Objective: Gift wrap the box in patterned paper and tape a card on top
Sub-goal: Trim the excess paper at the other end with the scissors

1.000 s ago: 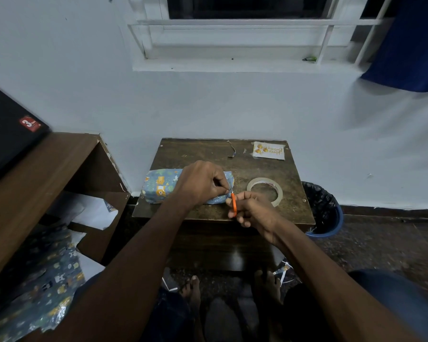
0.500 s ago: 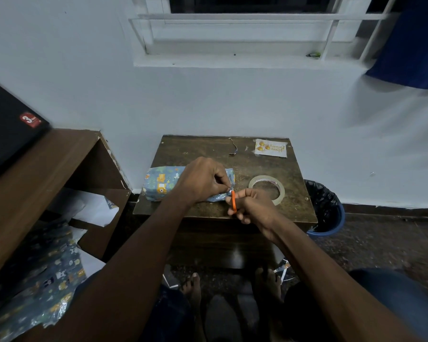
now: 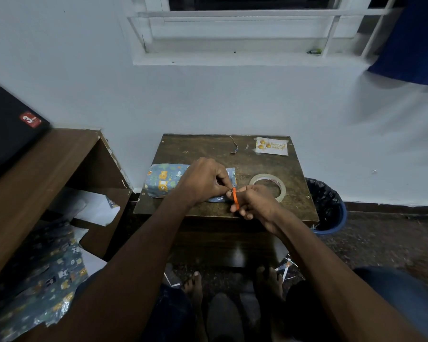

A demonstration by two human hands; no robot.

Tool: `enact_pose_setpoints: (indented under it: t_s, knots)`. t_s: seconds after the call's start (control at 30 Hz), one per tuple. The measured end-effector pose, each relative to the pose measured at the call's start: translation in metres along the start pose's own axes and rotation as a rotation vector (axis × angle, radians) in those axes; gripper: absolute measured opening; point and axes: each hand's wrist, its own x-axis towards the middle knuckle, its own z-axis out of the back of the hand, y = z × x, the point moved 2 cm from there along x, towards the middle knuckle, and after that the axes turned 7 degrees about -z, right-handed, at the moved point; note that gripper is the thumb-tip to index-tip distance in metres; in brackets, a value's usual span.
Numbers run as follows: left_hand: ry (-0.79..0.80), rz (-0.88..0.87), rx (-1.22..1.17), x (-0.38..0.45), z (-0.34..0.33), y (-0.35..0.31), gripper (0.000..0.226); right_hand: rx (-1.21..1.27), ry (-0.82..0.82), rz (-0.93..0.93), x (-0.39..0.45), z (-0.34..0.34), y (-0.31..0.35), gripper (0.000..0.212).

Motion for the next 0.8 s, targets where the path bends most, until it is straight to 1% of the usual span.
enact_pose_setpoints:
  t_s: [0.07,0.17,0.23,0.37,0.53,0.8]
  knots:
    - [-0.002,-0.002,-0.005,0.0,0.0,0.0,0.013,0.007,-0.006,0.008,0.0,-0.001,0.0,0.031]
    - [-0.001,-0.001,-0.013,0.0,0.001,-0.001,0.013,-0.003,-0.013,0.02,0.0,-0.001,-0.002,0.016]
    - [0.003,-0.003,-0.022,-0.001,0.001,-0.002,0.012,-0.017,-0.02,0.035,0.0,-0.001,-0.003,0.012]
    - [0.008,0.006,-0.038,-0.001,0.002,-0.001,0.012,-0.009,-0.037,0.046,-0.001,-0.002,-0.003,0.014]
    - [0.016,0.003,-0.078,-0.001,0.002,0.001,0.013,0.018,-0.012,0.043,0.005,-0.002,-0.002,0.011]
    - [0.029,0.024,-0.107,0.0,0.002,0.006,0.015,0.057,0.002,0.073,0.013,-0.005,-0.006,0.012]
